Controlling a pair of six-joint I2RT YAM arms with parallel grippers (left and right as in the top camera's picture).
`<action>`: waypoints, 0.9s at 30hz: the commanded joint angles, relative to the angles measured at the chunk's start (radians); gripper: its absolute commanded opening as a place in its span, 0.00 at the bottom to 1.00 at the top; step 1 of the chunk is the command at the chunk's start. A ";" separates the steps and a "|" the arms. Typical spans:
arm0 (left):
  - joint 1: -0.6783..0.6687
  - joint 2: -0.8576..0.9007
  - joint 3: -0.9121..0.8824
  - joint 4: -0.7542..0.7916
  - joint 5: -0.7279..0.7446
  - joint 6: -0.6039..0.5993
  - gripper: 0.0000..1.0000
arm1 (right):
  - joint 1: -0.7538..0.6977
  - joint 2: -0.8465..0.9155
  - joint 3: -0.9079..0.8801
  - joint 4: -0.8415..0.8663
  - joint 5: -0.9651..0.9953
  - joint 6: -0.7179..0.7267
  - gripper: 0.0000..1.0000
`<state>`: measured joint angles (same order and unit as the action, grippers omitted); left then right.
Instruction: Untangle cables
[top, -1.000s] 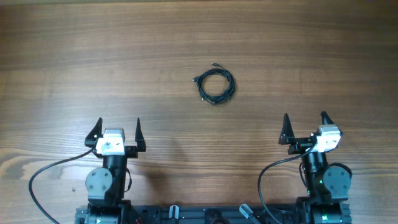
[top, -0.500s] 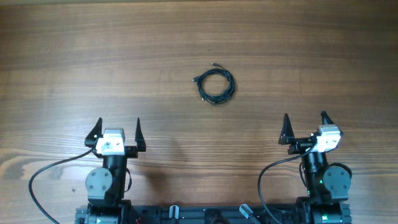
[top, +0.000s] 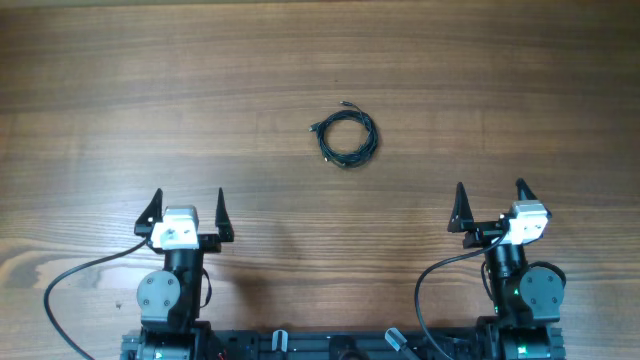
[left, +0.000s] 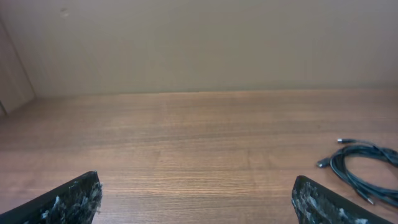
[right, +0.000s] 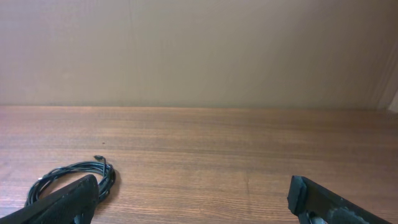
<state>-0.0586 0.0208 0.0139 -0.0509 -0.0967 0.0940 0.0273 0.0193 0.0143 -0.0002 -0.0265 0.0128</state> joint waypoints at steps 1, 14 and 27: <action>0.006 0.003 -0.005 0.006 -0.035 -0.162 1.00 | -0.005 -0.005 -0.009 0.002 -0.020 -0.010 1.00; 0.006 0.155 0.354 -0.269 0.034 -0.150 1.00 | -0.005 -0.005 -0.009 0.002 -0.020 -0.010 1.00; 0.006 0.700 1.004 -0.575 0.118 -0.092 1.00 | -0.005 -0.005 -0.009 0.002 -0.020 -0.010 1.00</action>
<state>-0.0586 0.6025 0.8547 -0.5854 -0.0315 -0.0498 0.0273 0.0193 0.0097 -0.0002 -0.0265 0.0128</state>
